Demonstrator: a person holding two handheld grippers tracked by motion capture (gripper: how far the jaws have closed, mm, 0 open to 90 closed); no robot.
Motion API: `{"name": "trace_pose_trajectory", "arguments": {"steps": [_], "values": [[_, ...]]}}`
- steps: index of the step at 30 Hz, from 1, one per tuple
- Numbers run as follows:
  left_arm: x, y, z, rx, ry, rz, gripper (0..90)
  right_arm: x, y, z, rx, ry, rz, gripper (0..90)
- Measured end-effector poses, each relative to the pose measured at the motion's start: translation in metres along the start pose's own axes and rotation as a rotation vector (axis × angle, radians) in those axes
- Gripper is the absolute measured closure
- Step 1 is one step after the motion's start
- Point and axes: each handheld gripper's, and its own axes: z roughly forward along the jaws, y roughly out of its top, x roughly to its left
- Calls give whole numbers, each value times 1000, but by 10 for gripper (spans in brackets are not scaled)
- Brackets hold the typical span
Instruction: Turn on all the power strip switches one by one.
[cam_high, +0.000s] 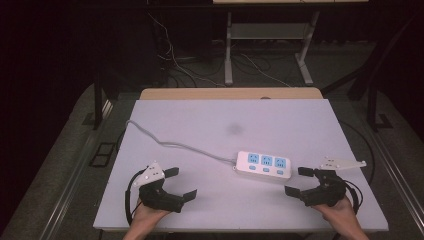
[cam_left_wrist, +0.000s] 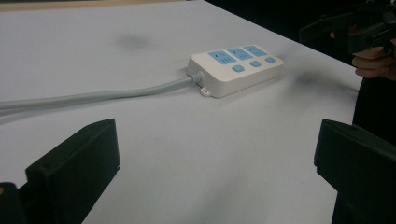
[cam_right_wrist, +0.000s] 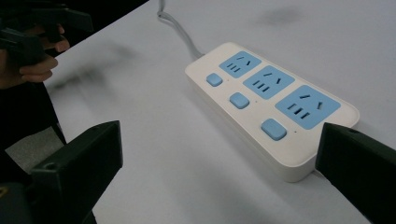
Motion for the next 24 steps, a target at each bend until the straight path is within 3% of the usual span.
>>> {"name": "trace_pose_trajectory", "arguments": {"steps": [24], "values": [[-1, -1, 1, 11, -5, 2, 0, 6, 5, 2, 45, 9, -14, 6]]}}
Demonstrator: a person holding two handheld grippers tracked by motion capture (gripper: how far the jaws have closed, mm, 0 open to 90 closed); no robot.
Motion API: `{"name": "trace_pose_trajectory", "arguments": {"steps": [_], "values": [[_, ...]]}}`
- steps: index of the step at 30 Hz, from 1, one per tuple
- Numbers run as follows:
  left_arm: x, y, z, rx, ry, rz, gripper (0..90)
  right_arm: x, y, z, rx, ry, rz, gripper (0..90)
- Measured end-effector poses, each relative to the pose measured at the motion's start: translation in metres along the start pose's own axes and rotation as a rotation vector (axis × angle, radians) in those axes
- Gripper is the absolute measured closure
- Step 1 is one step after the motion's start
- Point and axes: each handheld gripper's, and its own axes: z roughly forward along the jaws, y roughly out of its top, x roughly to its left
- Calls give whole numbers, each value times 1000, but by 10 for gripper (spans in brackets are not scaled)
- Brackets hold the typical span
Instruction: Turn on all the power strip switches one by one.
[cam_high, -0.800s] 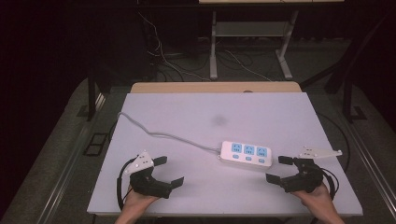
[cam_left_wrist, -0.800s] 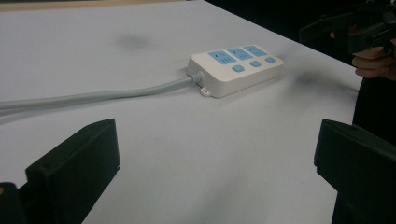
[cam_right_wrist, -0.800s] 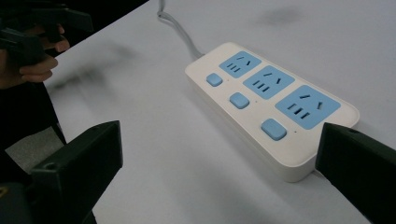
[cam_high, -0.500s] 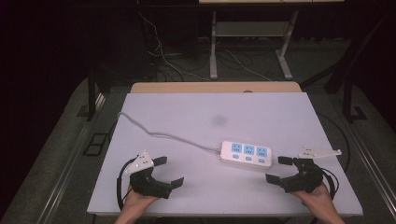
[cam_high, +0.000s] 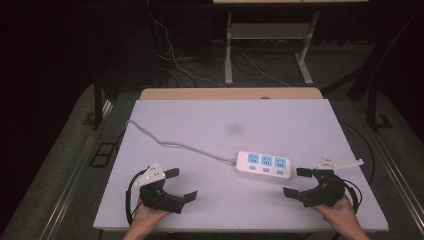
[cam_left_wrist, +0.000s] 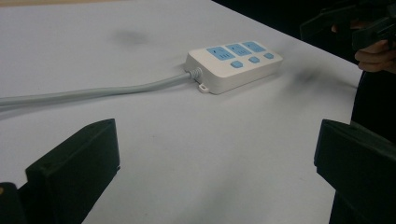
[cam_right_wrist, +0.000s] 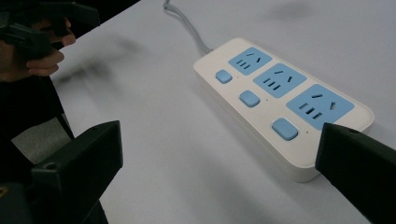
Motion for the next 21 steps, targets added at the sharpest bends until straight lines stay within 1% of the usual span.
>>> {"name": "trace_pose_trajectory", "arguments": {"steps": [3, 5, 13, 21], "values": [[0, -1, -1, -2, 3, -3, 0, 0, 1, 0, 8, -5, -6, 6], [0, -1, -1, -2, 7, -5, 0, 0, 2, 1, 16, -2, -1, 6], [1, -2, -1, 2, 12, -8, 0, 0, 6, 0, 66, -8, -9, 6], [2, -2, -1, 1, 16, -11, 0, -1, 12, -3, 84, -7, -24, 6]]}}
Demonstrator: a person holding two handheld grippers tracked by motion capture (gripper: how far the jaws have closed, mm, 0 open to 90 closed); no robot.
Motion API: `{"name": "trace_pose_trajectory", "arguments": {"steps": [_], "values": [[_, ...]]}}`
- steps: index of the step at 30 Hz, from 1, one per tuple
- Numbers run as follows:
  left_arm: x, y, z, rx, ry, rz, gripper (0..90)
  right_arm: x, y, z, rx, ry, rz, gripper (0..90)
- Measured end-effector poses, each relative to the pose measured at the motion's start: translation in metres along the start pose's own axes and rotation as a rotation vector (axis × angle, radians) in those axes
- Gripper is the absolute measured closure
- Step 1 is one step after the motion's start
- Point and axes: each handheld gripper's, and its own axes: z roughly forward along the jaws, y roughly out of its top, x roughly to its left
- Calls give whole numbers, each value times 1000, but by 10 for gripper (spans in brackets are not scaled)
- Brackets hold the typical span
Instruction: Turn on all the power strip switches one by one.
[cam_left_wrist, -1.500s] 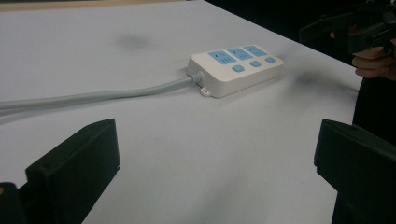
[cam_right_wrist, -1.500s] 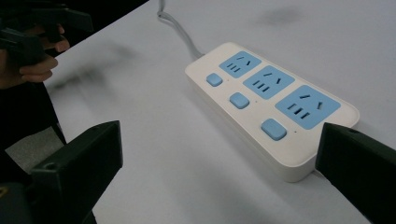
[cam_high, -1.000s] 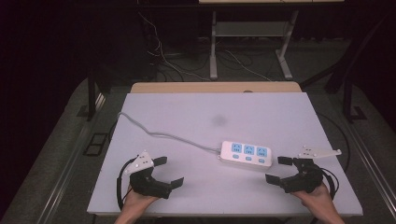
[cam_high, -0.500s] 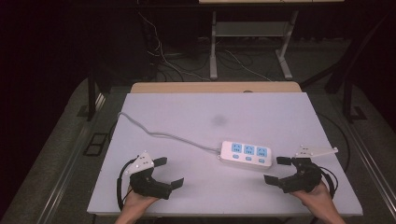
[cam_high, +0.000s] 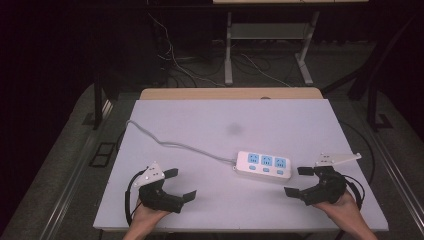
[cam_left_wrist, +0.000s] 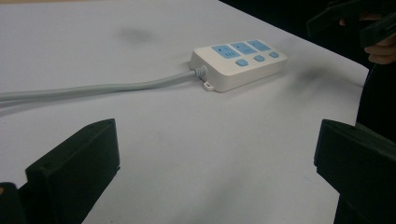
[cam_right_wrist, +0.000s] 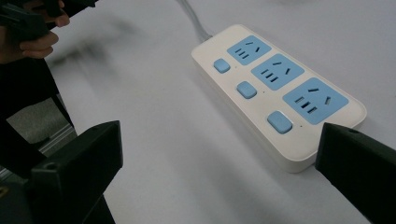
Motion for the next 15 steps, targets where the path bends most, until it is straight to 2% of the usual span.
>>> {"name": "trace_pose_trajectory", "arguments": {"steps": [15], "values": [[0, 0, 1, 2, -2, 2, 0, -7, 17, -4, 42, -13, -24, 6]]}}
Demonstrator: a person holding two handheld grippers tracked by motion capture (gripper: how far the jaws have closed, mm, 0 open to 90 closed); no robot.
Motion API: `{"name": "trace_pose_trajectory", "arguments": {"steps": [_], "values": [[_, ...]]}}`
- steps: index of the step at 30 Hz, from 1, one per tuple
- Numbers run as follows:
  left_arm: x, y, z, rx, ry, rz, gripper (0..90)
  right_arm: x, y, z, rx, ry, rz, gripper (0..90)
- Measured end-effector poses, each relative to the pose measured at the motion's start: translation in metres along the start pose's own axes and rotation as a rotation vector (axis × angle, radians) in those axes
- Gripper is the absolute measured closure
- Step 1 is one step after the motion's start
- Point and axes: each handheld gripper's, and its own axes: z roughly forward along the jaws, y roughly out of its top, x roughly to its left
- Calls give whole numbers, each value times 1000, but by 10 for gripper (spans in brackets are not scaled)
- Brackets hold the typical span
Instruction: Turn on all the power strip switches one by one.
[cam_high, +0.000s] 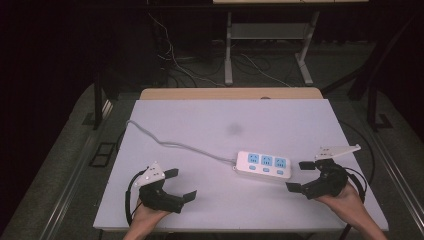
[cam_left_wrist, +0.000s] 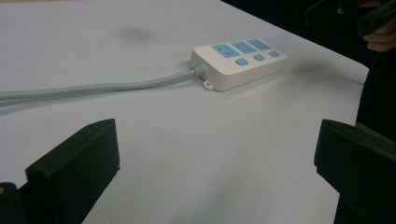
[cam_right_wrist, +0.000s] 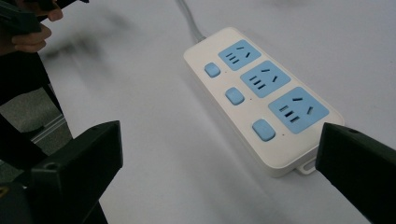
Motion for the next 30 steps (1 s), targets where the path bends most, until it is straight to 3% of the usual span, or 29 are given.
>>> {"name": "trace_pose_trajectory", "arguments": {"steps": [20, 30], "values": [[0, 0, 0, 0, 0, -2, 0, -24, 24, 4, 68, -18, -10, 6], [0, 0, 1, 3, -2, -1, 0, -26, 34, 9, 105, -22, -31, 6]]}}
